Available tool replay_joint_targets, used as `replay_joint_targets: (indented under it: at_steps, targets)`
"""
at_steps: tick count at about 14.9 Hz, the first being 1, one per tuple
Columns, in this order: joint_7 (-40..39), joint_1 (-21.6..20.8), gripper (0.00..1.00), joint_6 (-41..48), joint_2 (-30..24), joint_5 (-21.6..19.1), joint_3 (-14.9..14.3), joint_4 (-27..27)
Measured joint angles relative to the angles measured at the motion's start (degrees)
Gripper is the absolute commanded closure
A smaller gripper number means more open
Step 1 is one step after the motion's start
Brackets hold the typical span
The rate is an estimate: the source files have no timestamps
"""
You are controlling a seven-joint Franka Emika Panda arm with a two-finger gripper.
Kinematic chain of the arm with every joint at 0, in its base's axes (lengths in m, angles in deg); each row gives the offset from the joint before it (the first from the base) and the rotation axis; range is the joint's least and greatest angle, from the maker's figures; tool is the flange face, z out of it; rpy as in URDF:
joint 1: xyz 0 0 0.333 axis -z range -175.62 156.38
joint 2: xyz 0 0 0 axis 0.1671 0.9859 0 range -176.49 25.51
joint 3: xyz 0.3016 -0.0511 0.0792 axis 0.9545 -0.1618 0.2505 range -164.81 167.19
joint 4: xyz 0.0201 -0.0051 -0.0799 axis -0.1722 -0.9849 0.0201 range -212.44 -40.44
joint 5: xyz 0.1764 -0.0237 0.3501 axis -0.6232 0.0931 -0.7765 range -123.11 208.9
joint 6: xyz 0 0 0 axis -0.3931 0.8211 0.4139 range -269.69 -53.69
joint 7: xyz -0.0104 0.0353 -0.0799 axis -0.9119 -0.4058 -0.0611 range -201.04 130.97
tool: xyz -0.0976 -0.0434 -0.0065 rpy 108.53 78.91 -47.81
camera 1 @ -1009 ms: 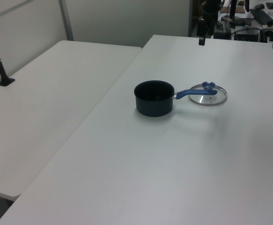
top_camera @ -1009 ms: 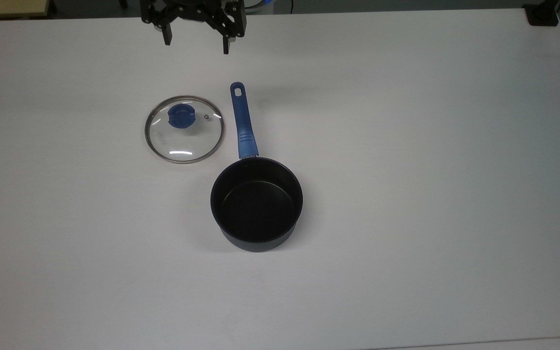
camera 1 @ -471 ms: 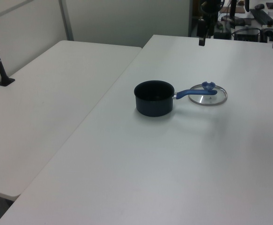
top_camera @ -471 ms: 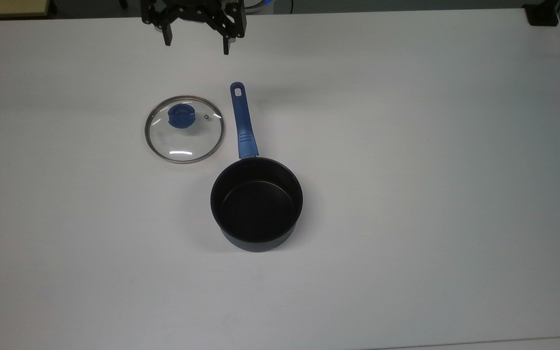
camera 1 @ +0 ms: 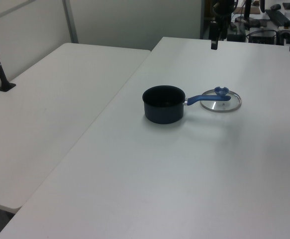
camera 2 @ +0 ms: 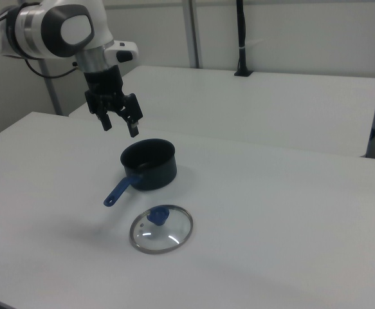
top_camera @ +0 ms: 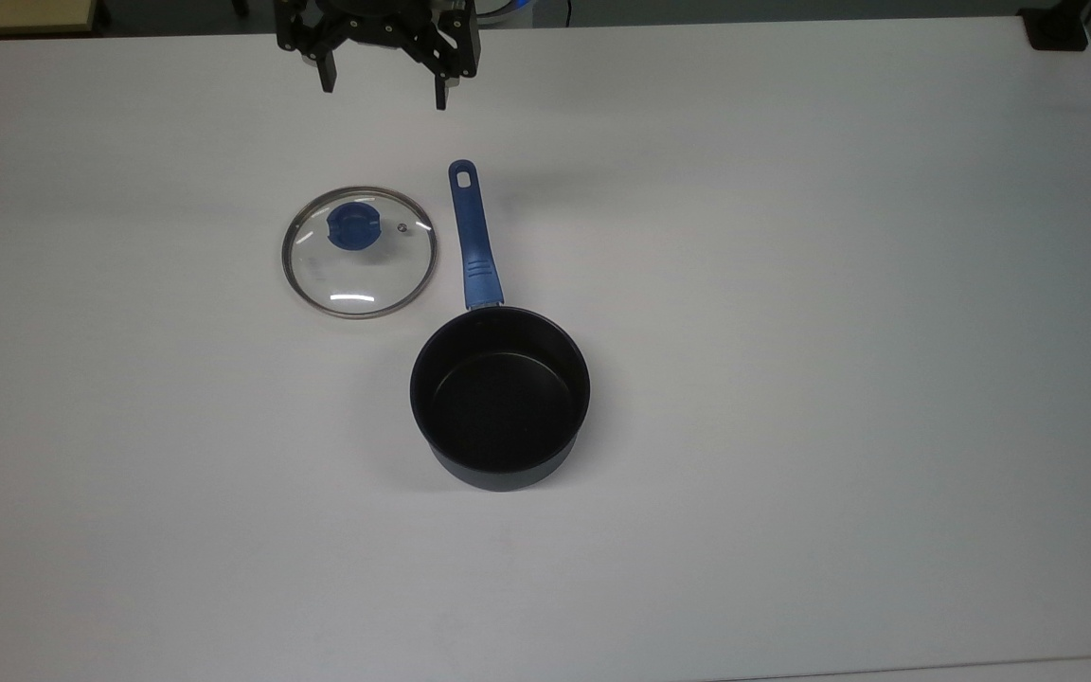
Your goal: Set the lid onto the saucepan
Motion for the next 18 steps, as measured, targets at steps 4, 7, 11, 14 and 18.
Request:
replay_joint_targets:
  at_steps: [4,7,11,14,18]
  targets:
    - [-0.4,0.0,0.00,0.0,0.2,0.0,-0.1,0.0]
    - [-2.6,0.1,0.00,0.0,0.5,0.0,-0.7,0.0]
    - [-8.6,1.6,0.00,0.0,2.3,0.0,-1.2,0.0]
    - [-12.6,3.1,0.00,-0.4,4.6,0.0,-1.4,0.0]
    - [-17.8,5.4,0.00,-0.5,7.6,0.0,-1.5,-1.0]
